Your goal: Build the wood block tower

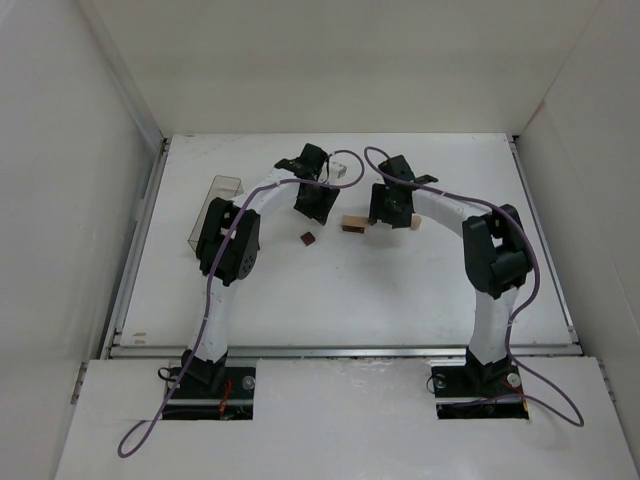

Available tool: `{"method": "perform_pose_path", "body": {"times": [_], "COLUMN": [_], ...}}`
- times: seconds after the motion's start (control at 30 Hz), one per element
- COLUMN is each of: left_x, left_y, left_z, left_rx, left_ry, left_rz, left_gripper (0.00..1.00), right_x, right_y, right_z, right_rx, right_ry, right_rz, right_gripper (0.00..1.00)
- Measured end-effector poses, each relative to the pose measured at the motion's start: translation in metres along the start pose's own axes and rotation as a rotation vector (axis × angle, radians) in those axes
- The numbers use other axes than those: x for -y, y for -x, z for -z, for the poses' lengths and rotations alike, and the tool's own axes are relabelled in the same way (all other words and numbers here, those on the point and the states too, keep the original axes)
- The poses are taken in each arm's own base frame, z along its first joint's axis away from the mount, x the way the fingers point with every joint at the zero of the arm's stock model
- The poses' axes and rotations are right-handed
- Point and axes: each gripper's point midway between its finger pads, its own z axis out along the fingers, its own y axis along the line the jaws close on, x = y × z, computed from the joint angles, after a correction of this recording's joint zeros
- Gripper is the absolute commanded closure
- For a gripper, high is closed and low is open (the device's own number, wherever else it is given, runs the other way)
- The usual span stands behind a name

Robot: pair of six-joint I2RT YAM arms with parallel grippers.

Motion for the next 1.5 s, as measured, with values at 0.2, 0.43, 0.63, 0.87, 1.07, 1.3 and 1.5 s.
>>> {"method": "perform_pose_path", "body": {"times": [0.2, 0.43, 0.63, 0.87, 1.07, 1.3, 1.5], "left_x": [0.0, 0.0, 0.0, 0.0, 0.0, 0.0, 0.0], "left_y": [0.0, 0.0, 0.0, 0.0, 0.0, 0.0, 0.0], "left_z": [0.0, 0.0, 0.0, 0.0, 0.0, 0.0, 0.0], "left_rx": [0.0, 0.002, 0.002, 0.002, 0.002, 0.002, 0.001], "left_ry": [0.0, 0.0, 0.0, 0.0, 0.0, 0.0, 0.001], "left_rz": [0.0, 0.0, 0.0, 0.0, 0.0, 0.0, -0.001], "left_gripper": [0.57, 0.57, 0.57, 0.57, 0.57, 0.57, 0.57], "right_x": [-0.002, -0.002, -0.002, -0.003, -0.008, -0.013, -0.011], "right_y": [-0.001, -0.001, -0.001, -0.001, 0.004, 0.002, 0.001], "right_z": [0.0, 0.0, 0.0, 0.001, 0.003, 0.0, 0.0], "right_rx": [-0.001, -0.002, -0.001, 0.0, 0.008, 0.001, -0.001], "right_ry": [0.003, 0.003, 0.004, 0.004, 0.019, 0.025, 0.015], "right_rz": [0.005, 0.005, 0.005, 0.005, 0.01, 0.022, 0.023], "right_gripper": [0.32, 0.32, 0.32, 0.32, 0.32, 0.32, 0.32]}}
